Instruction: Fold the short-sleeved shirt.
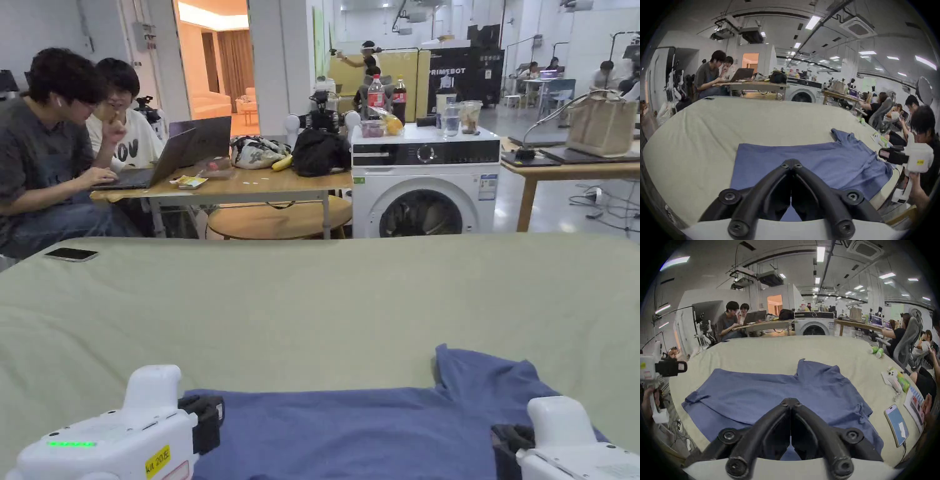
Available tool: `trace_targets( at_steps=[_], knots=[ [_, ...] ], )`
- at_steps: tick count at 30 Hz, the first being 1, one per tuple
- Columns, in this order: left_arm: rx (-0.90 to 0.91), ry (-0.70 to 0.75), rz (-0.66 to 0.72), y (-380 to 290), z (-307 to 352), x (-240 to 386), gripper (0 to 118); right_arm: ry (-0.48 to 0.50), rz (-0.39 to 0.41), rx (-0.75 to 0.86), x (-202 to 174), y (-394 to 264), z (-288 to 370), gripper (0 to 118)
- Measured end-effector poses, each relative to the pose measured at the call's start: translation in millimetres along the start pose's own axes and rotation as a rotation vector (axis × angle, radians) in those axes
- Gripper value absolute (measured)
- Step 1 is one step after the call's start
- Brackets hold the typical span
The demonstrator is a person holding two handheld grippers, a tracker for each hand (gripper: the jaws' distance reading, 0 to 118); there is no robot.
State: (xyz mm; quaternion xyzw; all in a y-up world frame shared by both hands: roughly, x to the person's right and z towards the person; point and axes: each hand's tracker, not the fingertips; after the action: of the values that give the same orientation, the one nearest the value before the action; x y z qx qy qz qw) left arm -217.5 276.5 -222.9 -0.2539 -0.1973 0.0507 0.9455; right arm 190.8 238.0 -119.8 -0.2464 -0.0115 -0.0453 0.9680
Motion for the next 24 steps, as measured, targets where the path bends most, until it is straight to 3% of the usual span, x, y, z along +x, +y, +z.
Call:
trace_targets(
  at_steps=[2, 5, 10, 15, 17, 19, 21, 23, 24],
  knots=[
    [-0.053, 0.033, 0.016, 11, -22, -23, 0, 0.041, -0.006, -0.01, 5, -3, 3, 0],
    [-0.172, 0.071, 0.018, 27, -70, -56, 59, 0.071, -0.037, -0.031, 13, -6, 7, 0],
    [-0.298, 0.156, 0.074, 48, -153, -85, 66, 0.048, -0.056, -0.089, 35, -10, 5, 0],
    [-0.502, 0.221, 0.132, 39, -224, -108, 62, -0.03, -0.066, -0.156, 69, -14, 3, 0],
    [-0.476, 0.23, 0.071, 26, -230, -100, 29, -0.034, -0.104, -0.176, 85, -11, -2, 0],
    [-0.454, 0.241, -0.035, 26, -223, -83, 23, -0.036, -0.122, -0.178, 97, -4, -10, 0],
    [-0.494, 0.198, -0.071, 27, -228, -77, 2, -0.038, -0.125, -0.176, 105, 13, -25, 0],
    [-0.521, 0.228, -0.079, 29, -235, -74, 0, -0.055, -0.127, -0.197, 117, 35, -54, 0],
    [-0.541, 0.227, -0.071, 30, -239, -75, 0, -0.075, -0.128, -0.248, 125, 46, -74, 7]
  ],
)
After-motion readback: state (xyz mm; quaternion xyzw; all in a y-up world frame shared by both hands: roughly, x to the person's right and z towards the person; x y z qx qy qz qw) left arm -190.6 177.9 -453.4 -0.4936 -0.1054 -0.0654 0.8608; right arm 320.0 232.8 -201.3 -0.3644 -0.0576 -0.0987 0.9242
